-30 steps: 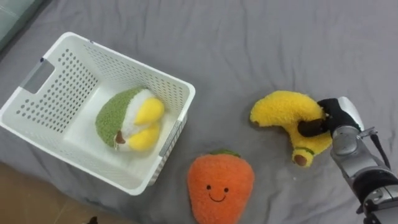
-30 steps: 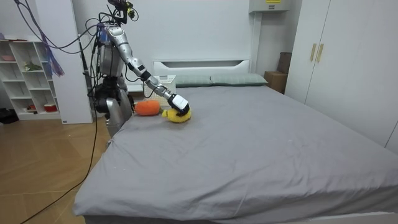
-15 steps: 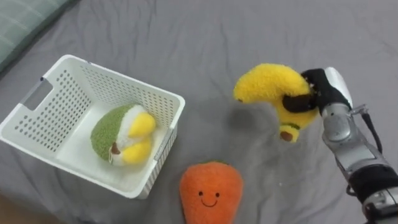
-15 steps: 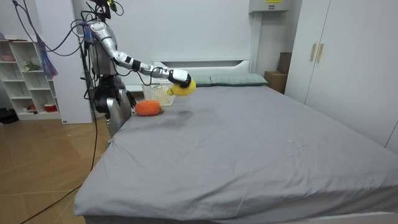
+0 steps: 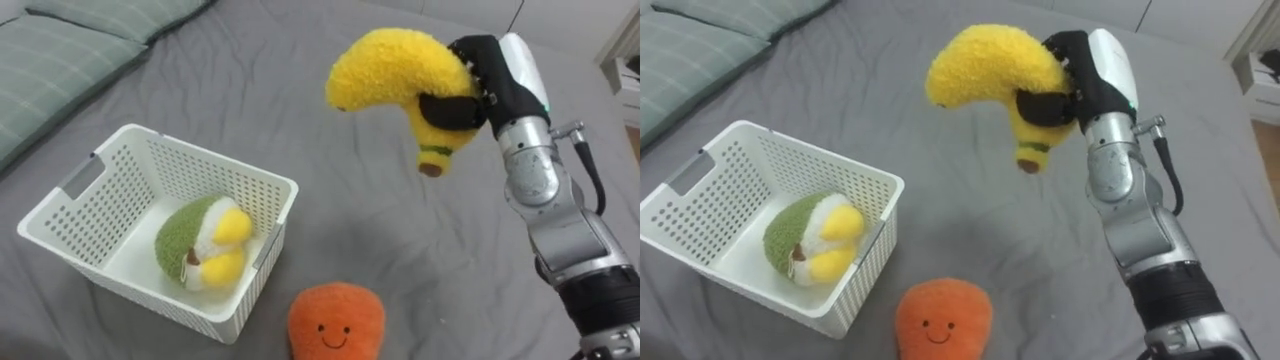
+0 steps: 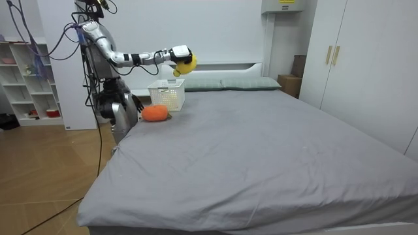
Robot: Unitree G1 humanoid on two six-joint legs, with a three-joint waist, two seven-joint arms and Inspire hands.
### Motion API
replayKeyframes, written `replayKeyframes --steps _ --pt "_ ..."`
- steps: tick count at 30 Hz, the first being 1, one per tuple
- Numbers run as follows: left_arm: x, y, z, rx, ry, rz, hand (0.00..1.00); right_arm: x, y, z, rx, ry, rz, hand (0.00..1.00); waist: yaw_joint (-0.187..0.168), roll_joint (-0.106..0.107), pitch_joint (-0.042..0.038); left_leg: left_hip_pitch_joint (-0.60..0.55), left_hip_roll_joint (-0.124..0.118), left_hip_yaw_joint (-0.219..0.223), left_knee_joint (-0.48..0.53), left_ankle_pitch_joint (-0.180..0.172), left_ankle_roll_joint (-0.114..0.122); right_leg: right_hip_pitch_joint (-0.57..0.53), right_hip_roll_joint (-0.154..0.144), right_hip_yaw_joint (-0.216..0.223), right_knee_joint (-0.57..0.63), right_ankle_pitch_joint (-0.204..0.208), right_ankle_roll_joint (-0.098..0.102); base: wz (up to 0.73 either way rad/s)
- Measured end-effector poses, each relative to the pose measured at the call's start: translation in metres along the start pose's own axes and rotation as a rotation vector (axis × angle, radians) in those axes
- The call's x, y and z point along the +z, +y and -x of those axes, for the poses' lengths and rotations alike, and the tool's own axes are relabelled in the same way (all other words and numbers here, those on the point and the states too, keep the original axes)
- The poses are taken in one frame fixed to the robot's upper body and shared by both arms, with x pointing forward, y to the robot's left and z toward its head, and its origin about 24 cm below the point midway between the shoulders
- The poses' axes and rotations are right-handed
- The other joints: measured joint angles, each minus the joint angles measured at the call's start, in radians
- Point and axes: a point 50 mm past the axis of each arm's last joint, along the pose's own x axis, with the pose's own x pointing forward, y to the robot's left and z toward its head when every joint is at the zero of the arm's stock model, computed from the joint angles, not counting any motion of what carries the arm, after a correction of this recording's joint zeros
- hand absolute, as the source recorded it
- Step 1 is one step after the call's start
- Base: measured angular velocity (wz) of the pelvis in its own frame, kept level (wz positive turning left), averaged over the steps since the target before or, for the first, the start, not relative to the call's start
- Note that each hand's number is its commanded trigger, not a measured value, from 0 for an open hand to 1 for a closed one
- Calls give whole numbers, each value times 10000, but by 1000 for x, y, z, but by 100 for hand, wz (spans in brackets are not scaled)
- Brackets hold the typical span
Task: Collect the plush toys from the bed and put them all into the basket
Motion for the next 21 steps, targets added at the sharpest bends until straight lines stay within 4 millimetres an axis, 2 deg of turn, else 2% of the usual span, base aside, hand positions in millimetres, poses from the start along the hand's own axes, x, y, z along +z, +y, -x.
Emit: replayKeyframes --steps 5,7,12,16,18,21 --pt "0 0 0 26 -40 -312 0 6 9 0 175 -178 127 100 231 51 44 -51 -29 -138 -18 1 0 3 -2 -16 -4 -30 47 8" --pt "-1 1 0 69 -33 -462 0 10 11 0 232 -247 148 100 408 69 56 -68 -48 -293 -40 0 -2 22 -17 -226 -5 -30 48 13" --pt "-5 -1 1 137 167 -975 0 17 17 1 449 -503 270 100 799 119 90 -54 -116 -530 -41 -2 8 143 -60 -309 -56 -36 58 15" --pt "-11 -2 2 166 416 -1319 0 22 23 0 488 -504 275 100 1109 49 100 -151 -161 -623 -1 -11 23 183 -67 -320 -152 -40 64 9" --pt "-12 -4 3 141 468 -1450 0 23 27 0 709 -395 201 100 1208 -35 135 -186 -167 -679 17 -11 23 191 -71 -375 -154 -40 64 8" --pt "-15 -3 5 161 539 -1467 0 25 36 2 1184 -458 267 100 1332 -131 141 -216 -176 -774 59 -10 21 197 -63 -448 -155 -40 64 6"
